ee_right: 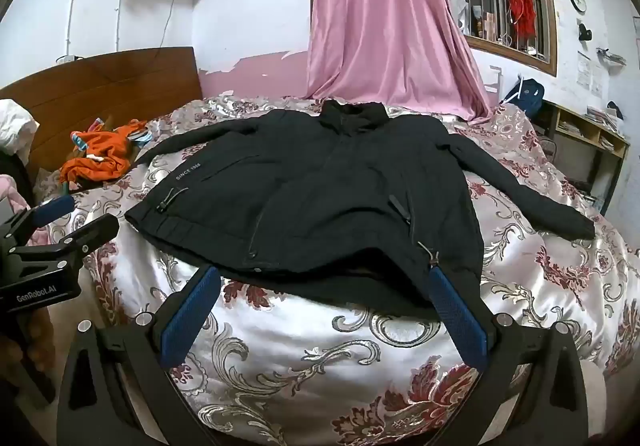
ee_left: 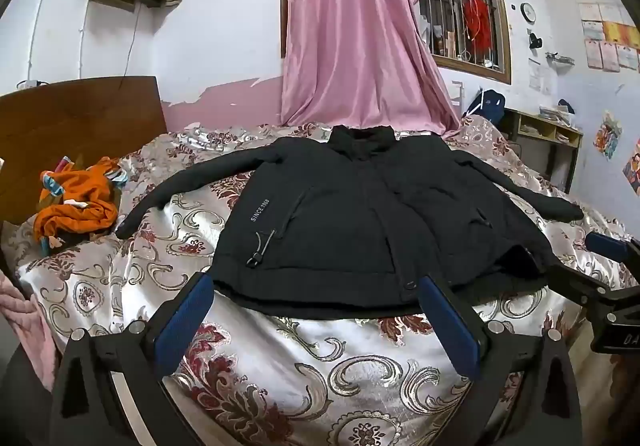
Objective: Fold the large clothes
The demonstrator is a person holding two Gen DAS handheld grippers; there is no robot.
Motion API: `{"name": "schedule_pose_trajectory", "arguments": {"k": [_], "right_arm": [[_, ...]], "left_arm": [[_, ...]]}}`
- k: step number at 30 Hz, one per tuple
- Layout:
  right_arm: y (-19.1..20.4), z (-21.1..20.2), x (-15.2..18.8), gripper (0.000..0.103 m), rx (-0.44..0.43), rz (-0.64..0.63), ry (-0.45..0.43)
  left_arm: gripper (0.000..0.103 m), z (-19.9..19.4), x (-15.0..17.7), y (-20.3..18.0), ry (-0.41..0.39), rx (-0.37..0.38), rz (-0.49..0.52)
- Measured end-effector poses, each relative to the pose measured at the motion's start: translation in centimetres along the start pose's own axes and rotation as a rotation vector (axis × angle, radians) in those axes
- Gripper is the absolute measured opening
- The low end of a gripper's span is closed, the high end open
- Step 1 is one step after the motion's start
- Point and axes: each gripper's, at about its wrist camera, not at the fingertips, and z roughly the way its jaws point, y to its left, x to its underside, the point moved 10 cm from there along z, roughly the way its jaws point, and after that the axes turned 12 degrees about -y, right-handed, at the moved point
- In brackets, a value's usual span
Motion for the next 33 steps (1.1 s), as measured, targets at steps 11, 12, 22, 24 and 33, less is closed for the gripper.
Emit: {"name": "schedule_pose_trajectory", "arguments": {"k": [11,12,22,24,33], "right_arm": [[0.1,0.03,0.08,0.102,0.002,-0.003,0.004],[0.1,0.01,0.06,0.102,0.002,-0.004,0.003],[0.08,-0.04,0.03,0.102,0.002,-0.003,0.003],[0.07,-0.03,0.04,0.102,0.002,-0.004,0.003],[0.05,-0.05,0.03,0.102,0.002,-0.002,0.003]], "left_arm": [[0.103,-0.04,0.05,0.05,0.005,-0.005,0.006],[0.103,-0.03,0.05,0.05,0.005,-0.004,0.006],[0.103,0.07,0.12,-0.17,0.005,0.0,0.011],[0.103,-0.06,0.03,-0.25,0.004,-0.001,0.012],[0.103,-0.12,-0.03,-0.41,0.005,0.0,0.013]]}}
